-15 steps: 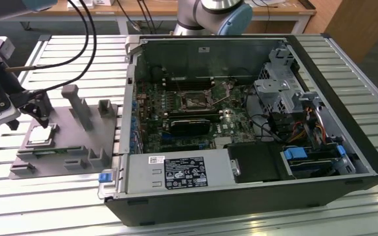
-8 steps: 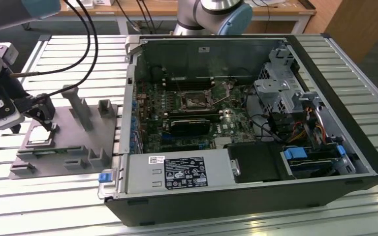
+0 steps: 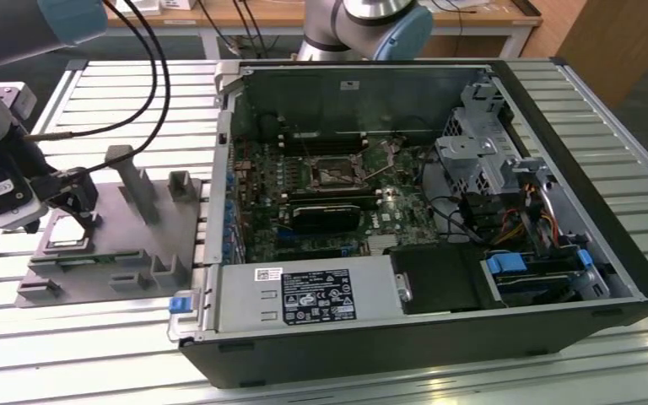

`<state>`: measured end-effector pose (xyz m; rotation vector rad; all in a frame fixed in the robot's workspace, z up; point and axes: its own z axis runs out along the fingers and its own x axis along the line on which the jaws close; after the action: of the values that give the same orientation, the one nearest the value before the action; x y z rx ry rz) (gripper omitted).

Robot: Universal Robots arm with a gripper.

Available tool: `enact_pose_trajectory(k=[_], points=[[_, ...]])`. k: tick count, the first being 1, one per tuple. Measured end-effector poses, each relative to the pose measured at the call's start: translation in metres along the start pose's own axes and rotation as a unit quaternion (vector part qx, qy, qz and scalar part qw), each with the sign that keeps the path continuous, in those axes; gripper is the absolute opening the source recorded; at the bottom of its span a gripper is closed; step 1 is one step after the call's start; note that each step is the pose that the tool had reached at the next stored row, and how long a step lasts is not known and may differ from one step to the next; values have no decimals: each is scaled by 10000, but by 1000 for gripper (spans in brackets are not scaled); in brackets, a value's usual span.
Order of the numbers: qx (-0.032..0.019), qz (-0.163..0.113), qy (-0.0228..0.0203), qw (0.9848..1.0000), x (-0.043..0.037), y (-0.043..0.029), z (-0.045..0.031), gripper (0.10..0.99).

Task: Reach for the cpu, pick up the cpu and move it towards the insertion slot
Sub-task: 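Pick up the cpu and move it towards the insertion slot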

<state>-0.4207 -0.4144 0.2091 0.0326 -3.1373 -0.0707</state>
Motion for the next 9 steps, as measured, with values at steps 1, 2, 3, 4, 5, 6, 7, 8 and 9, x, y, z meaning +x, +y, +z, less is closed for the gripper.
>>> enact_pose_trajectory(k=[1,2,3,4,5,6,7,8,9], points=[[0,-5,-1,10000,4,3,8,722],[-1,-12,-1,10000,8,8,14,722],[-1,-21,0,10000,12,12,20,722],[0,-31,1,10000,16,16,27,722],[0,-43,1,10000,18,20,35,722],[0,-57,2,10000,21,26,44,722],[0,-70,3,10000,23,32,52,722],[0,-79,4,10000,24,40,61,722],[0,-83,4,10000,25,50,71,722]])
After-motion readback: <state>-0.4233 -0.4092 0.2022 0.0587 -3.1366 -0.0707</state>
